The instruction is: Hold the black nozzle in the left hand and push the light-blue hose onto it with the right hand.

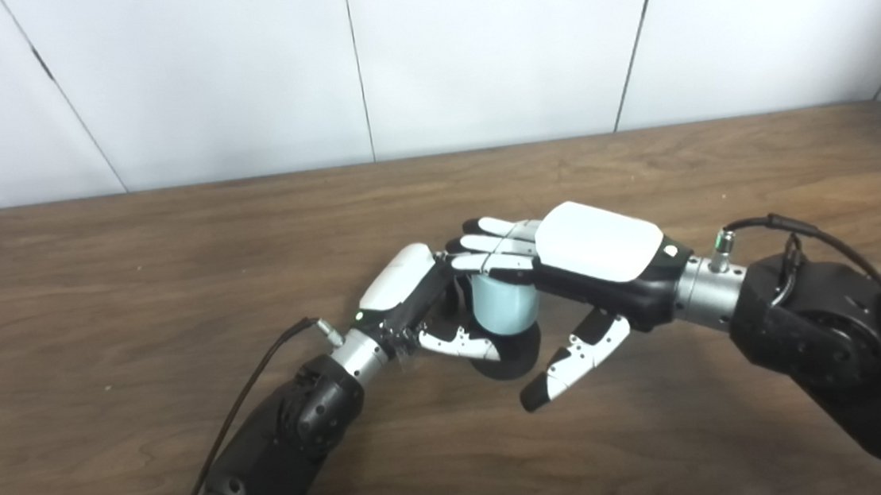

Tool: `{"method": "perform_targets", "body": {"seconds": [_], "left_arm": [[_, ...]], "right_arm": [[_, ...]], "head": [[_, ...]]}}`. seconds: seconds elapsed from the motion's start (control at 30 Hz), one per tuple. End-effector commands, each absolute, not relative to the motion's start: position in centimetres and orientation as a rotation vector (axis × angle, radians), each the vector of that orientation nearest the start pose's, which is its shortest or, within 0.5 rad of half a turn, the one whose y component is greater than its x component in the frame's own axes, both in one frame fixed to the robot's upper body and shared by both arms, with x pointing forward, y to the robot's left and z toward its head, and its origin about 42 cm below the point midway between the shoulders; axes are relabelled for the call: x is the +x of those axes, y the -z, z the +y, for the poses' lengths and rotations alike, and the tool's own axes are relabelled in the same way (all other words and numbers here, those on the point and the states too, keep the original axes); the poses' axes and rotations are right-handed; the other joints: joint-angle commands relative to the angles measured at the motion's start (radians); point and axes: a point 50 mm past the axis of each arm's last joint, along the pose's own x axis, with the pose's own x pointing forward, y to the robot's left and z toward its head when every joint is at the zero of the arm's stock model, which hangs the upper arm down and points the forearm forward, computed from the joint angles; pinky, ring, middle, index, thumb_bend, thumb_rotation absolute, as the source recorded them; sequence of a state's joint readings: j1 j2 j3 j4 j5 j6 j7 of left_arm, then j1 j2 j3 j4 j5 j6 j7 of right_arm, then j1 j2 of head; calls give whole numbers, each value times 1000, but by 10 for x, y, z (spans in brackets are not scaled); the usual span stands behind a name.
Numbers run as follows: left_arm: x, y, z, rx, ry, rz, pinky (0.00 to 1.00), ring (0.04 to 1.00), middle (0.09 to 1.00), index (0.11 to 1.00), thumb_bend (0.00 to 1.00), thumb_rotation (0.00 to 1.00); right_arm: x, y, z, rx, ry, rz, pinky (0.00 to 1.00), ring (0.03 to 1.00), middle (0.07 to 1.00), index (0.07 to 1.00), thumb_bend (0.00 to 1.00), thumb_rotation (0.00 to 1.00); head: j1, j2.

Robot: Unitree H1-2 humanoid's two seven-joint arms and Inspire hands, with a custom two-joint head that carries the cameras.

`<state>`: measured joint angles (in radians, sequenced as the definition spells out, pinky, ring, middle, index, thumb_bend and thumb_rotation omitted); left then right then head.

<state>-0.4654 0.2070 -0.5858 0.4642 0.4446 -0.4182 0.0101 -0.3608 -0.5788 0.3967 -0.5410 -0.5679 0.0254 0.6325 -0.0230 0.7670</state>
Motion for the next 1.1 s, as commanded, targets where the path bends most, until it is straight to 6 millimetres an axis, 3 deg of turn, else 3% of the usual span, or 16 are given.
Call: {"method": "perform_targets", "body": {"seconds": [0.0, 0.4, 0.5, 0.67, 0.73, 0.87, 1.0, 1.07], "left_arm": [[323, -25, 139, 905, 908, -111, 399, 427, 487, 499, 503, 0], [325, -24, 142, 899, 909, -108, 386, 418, 488, 504, 502, 0], [325, -24, 142, 901, 907, -108, 383, 417, 486, 505, 502, 0], [325, -24, 143, 902, 903, -116, 377, 414, 487, 504, 502, 0], [325, -23, 144, 903, 901, -114, 383, 417, 488, 501, 503, 0], [326, -24, 143, 906, 899, -97, 400, 423, 489, 498, 503, 0], [326, -25, 142, 906, 903, -94, 394, 421, 493, 497, 503, 0], [326, -25, 142, 909, 904, -99, 397, 421, 492, 499, 503, 0]], "right_arm": [[279, -251, -192, -1312, -1065, -412, 891, 963, 948, 904, 854, 868], [280, -245, -197, -1325, -1052, -393, 881, 957, 941, 900, 845, 865], [285, -249, -202, -1272, -947, -423, 875, 975, 979, 966, 850, 850], [302, -272, -214, -1029, -637, -468, 804, 1000, 1000, 1000, 811, 490], [310, -279, -222, -892, -536, -465, 779, 1000, 1000, 1000, 819, 438], [328, -272, -253, -549, -384, -398, 830, 1000, 1000, 1000, 864, 405], [337, -263, -269, -281, -221, -349, 760, 913, 1000, 1000, 848, 619], [339, -258, -273, -137, -191, -316, 707, 872, 1000, 1000, 715, 590]], "head": [[0, 1], [0, -2], [0, -2], [0, -8], [0, -10], [1, -12], [1, -12], [3, -13]]}}
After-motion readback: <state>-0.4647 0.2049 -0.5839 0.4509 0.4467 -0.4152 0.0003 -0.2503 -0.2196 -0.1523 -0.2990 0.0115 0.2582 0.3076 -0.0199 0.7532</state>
